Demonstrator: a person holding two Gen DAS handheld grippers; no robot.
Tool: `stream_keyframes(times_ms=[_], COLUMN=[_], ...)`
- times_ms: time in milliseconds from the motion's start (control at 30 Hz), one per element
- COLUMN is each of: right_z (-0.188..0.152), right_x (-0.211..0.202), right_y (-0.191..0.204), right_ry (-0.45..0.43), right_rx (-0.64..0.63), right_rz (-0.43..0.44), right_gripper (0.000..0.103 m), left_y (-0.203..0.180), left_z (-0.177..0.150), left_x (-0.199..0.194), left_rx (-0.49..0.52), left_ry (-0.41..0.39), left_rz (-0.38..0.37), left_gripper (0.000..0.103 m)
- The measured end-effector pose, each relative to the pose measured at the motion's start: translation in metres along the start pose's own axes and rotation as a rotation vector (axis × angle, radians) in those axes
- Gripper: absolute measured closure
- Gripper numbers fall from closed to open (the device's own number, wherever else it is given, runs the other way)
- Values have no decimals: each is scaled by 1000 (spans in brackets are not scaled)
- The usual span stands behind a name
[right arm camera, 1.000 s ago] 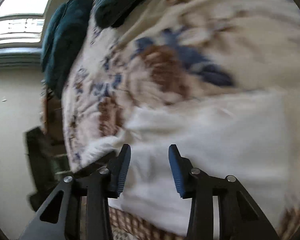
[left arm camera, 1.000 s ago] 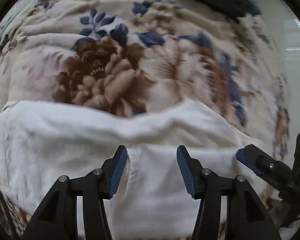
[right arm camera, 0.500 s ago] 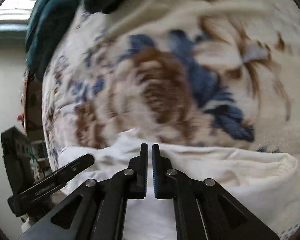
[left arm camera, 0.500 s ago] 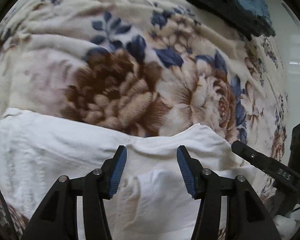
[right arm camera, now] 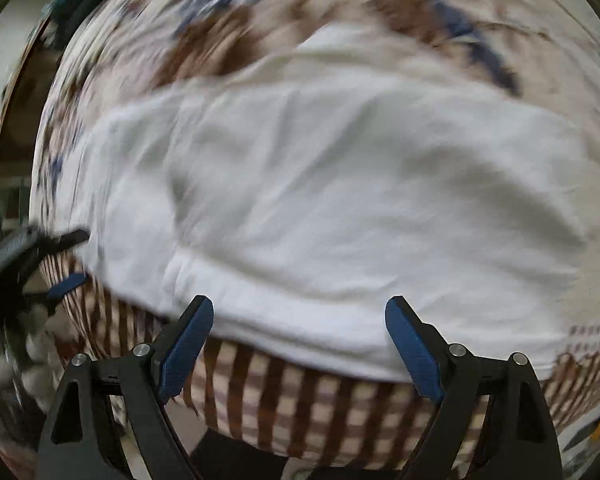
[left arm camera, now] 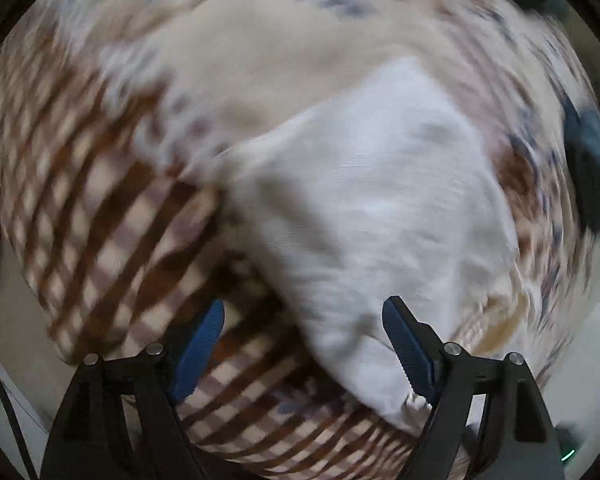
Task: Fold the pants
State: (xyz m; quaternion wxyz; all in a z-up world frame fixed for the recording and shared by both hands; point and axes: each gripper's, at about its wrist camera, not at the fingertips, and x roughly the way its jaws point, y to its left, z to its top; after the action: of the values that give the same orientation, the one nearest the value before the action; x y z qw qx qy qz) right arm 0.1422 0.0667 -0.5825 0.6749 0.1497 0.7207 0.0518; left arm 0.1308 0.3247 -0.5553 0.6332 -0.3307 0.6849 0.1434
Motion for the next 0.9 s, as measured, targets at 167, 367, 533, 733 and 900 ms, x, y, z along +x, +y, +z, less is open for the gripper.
stream_keyframes(times_ms=[167, 367, 533, 733, 900], right_z=[-3, 10, 17, 6, -2], right_x=[43, 35, 32, 21, 15], right_y=[2, -3, -10, -27, -45], right_ry=[75, 76, 83, 74, 73], right_rx=[2, 65, 104, 121, 144], right_rz=[-35, -75, -98, -100, -84], right_gripper=[18, 18, 18, 18, 18], left_y=[27, 33, 32, -3, -1], left_z=[14, 15, 16, 0, 8], left_x=[31, 54, 49, 5, 27], left_rx=[-224, -365, -366, -147, -115], left_ry=[46, -7, -72, -163, -162], left_rz=[-252, -434, -432, -389, -388], left_gripper=[22, 22, 22, 67, 58])
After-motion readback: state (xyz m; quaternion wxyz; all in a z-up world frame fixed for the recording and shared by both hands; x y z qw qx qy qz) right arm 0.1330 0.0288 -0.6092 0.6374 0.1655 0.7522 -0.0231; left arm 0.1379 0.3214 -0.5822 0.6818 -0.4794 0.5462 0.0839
